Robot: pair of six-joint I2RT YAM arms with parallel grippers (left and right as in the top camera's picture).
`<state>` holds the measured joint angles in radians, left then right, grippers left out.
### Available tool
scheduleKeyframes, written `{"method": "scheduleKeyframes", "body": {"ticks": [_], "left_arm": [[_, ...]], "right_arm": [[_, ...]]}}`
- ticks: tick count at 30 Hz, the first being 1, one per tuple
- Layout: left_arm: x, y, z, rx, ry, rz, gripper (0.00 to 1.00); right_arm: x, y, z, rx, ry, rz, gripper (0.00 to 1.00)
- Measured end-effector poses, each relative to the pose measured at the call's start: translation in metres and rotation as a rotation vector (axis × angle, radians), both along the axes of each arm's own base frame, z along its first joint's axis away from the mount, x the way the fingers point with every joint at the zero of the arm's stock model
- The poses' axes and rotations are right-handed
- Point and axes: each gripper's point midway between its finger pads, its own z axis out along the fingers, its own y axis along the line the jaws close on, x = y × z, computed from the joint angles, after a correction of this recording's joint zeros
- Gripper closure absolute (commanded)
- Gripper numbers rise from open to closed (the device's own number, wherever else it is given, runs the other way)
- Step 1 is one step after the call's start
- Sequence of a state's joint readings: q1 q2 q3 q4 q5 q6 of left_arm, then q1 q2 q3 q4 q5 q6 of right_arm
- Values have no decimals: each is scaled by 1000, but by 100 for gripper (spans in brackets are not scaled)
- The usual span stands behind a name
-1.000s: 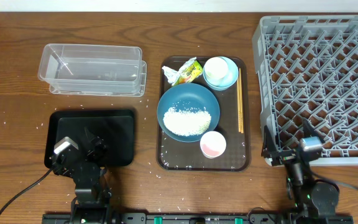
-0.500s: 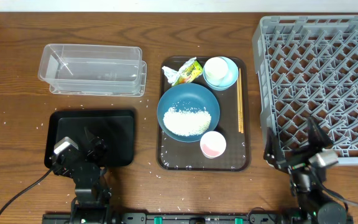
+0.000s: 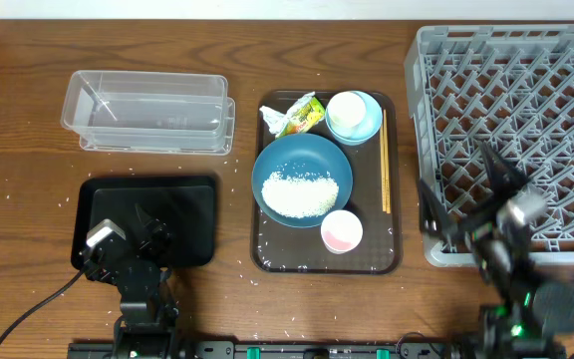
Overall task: Sort waste into correct bins and load items into the dishwasher rack
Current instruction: 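Reach the right gripper to the white paper cup and grasp it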
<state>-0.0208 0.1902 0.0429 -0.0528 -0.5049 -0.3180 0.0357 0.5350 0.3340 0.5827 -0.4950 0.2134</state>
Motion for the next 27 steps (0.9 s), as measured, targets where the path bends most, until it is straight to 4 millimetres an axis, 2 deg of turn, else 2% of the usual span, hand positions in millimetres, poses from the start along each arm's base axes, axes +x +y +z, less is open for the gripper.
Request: {"method": "scheduleKeyframes", "body": {"ticks": [1,4,7,9,13,17,19,22,25,27], "left_arm": [[0,0,0,0,0,0,2],[0,0,0,0,0,0,2],[0,0,0,0,0,1,2],[0,0,0,0,0,1,2],[0,0,0,0,1,0,2],[0,0,0,0,1,0,2],[0,0,0,0,1,0,2],[0,0,0,0,1,0,2],[0,0,0,0,1,0,2],[0,0,0,0,0,0,2]], "right_arm": [[11,4,6,-30,37,17,1],[51,16,1,-108,247,76,1],[88,29,-12,-165,481,147,1],[109,44,-22,-195,621,219,1],[135,82,-28,-202,710,384,1],[158,112,-32,-148,695,503,1],[171,118,-50,-100,778,467,3],[186,125,-94,-67,945,332,3],[188,131,-139,-130,1101,142,3],[188,139,-152,-210,1166,47,3]]}}
